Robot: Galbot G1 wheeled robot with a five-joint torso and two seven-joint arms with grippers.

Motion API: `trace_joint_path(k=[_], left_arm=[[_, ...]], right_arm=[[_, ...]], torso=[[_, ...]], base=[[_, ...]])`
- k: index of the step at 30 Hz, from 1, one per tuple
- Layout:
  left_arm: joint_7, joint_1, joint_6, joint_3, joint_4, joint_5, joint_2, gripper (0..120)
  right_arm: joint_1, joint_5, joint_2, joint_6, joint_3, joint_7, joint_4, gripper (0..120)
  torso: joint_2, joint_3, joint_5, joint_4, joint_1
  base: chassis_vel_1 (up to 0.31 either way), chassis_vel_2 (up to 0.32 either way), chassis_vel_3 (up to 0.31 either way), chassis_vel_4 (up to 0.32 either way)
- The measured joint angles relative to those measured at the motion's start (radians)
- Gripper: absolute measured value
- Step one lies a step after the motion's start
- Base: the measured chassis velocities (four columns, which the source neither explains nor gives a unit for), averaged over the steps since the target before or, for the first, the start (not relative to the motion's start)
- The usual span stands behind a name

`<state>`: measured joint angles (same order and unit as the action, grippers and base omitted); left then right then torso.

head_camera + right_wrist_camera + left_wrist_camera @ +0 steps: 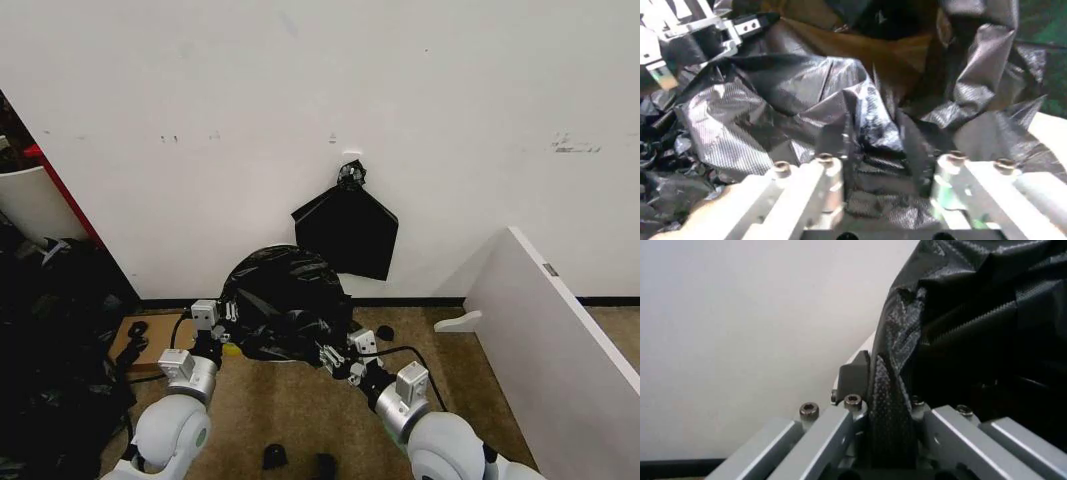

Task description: Place the garbage bag over the trash bin.

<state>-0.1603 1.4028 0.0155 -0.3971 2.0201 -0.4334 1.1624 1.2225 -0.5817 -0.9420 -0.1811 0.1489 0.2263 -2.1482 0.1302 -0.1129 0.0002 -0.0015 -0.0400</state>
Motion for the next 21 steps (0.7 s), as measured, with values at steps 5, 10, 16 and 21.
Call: trace_joint_path(k=[5,10,16,21], left_arm=[[-0.012,0.0,-0.004,-0.005,0.004,-0.013,0.0,0],[-0.037,0.001,-0.02,-0.018,0.015,-0.065,-0.004,0],[-0.061,0.006,-0.05,-0.032,0.038,-0.141,-0.011,0],[-0.078,0.021,-0.135,-0.034,0.094,-0.247,-0.01,0]], right_arm=[[0.023,0.033,0.005,0.1,-0.017,-0.115,0.026,6],[0.054,0.055,0.02,0.267,-0.051,-0.376,0.086,0],[0.053,0.073,0.017,0.427,-0.094,-0.794,0.19,0],[0.019,0.274,-0.023,0.544,-0.101,-0.904,0.285,0]], torso=[[0.0,0.0,0.0,0.0,0.0],[0.0,0.0,0.0,-0.0001,0.0],[0.0,0.0,0.0001,-0.0001,0.0],[0.0,0.0,0.0001,0.0,0.0]], base=[[0.0,0.0,0.0,0.0],[0.0,0.0,0.0,0.0],[0.0,0.0,0.0,0.0],[0.0,0.0,0.0,0.0]])
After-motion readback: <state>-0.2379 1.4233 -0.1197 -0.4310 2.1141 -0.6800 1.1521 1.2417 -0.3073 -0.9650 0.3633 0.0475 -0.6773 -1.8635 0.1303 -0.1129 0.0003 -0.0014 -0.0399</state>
